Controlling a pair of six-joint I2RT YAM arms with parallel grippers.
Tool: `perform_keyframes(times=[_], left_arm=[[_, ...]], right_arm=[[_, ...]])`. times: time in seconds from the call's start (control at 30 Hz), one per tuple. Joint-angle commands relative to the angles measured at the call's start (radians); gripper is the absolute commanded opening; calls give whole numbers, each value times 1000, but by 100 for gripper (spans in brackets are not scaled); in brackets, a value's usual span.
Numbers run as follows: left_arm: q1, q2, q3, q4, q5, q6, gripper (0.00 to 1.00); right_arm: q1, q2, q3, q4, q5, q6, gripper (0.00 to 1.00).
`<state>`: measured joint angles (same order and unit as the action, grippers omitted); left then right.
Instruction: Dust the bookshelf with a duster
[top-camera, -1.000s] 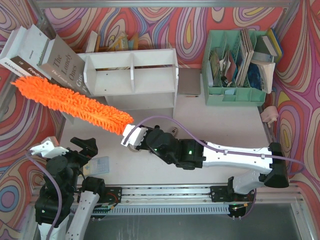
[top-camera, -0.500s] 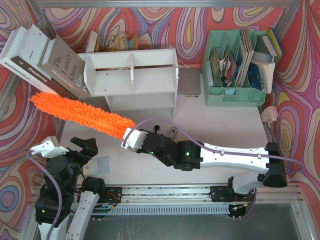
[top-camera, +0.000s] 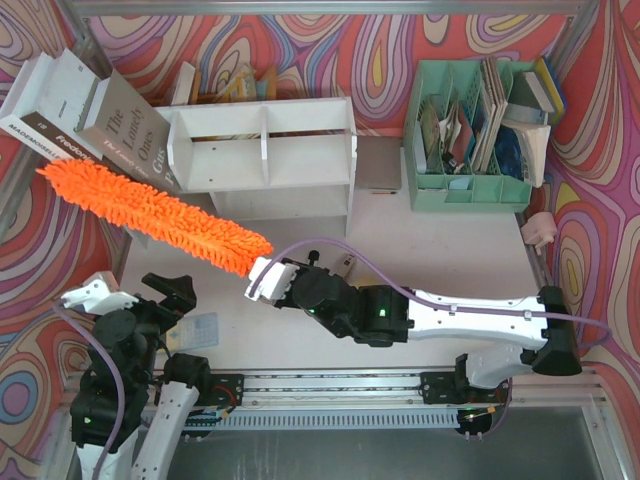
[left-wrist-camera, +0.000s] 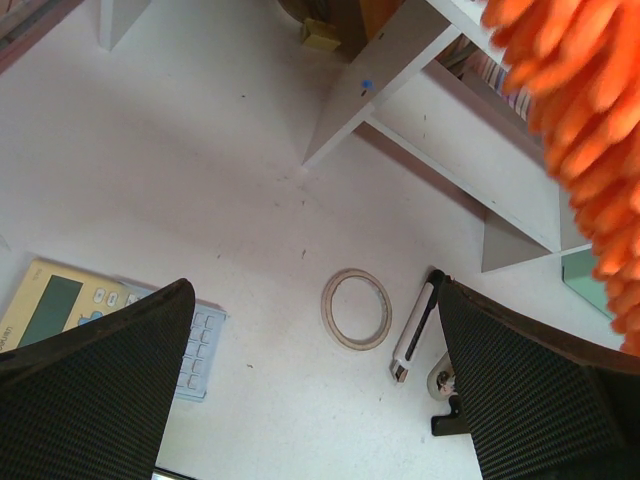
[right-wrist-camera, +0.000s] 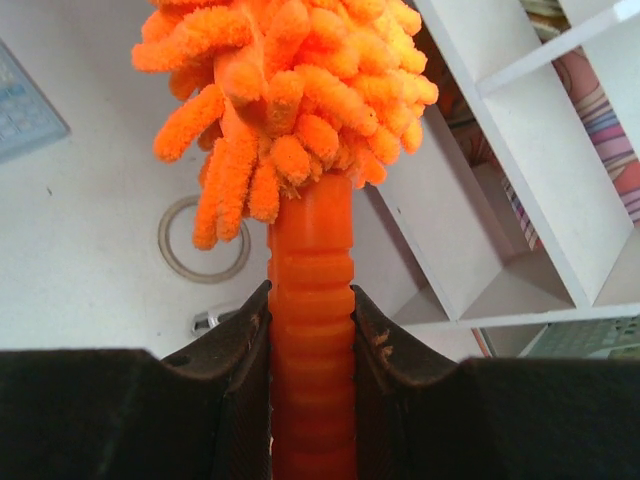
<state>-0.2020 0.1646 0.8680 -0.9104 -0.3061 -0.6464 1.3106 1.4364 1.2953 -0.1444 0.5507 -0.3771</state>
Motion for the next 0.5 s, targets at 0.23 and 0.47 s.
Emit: perform_keyframes(times=[0.23, 0.47], left_arm=[[9, 36, -9, 27, 18, 18, 98], [10, 39, -9, 25, 15, 18, 98]], right_arm=[[1, -101, -180, 10, 81, 74, 0], [0, -127, -159, 14, 85, 56, 0]])
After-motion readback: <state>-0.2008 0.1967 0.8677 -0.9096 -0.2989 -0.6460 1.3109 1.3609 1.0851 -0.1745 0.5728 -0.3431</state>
